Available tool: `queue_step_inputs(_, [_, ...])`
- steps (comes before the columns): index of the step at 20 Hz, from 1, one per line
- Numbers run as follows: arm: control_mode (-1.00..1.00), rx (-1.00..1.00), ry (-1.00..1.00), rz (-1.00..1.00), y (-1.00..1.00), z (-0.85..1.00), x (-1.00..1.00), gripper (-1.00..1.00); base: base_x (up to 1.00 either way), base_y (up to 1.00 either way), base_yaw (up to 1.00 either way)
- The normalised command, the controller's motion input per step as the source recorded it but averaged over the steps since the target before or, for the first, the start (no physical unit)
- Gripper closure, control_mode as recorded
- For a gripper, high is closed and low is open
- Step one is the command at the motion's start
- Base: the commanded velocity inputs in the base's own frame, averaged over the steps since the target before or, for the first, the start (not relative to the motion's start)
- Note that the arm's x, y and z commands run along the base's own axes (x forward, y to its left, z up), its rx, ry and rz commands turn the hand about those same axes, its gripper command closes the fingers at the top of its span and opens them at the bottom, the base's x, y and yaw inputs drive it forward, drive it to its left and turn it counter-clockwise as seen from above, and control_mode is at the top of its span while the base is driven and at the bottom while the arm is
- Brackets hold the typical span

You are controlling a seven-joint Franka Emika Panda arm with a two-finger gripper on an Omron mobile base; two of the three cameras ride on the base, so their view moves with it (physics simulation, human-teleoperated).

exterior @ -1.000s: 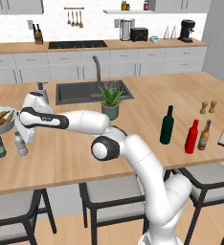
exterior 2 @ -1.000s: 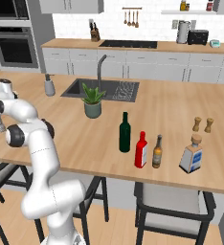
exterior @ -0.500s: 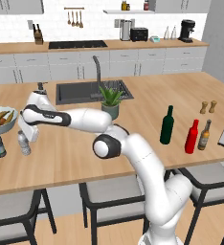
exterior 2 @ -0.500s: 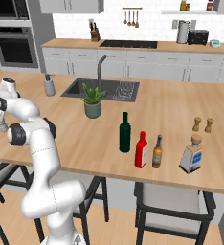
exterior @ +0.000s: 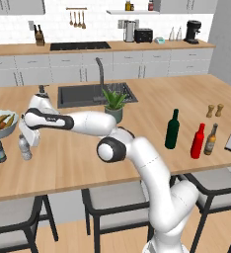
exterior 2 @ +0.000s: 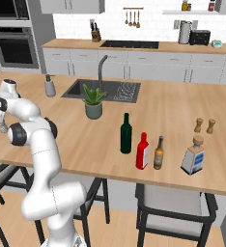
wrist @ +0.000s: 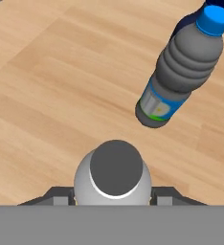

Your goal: Move the plastic bottles in the middle to the plastics group, and the glass bottles in the middle to the glass group.

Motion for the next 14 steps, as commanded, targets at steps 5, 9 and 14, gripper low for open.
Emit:
queue_step_inputs(5, [-1.0, 0.0, 0.0, 0.0, 0.0, 0.0, 0.0, -1.0, 0.0, 0.0, 0.0])
queue_step_inputs(9, [-1.0, 0.0, 0.0, 0.0, 0.0, 0.0, 0.0, -1.0, 0.0, 0.0, 0.0])
queue_step_inputs(14, [-1.0, 0.0, 0.0, 0.0, 0.0, 0.0, 0.0, -1.0, 0.0, 0.0, 0.0])
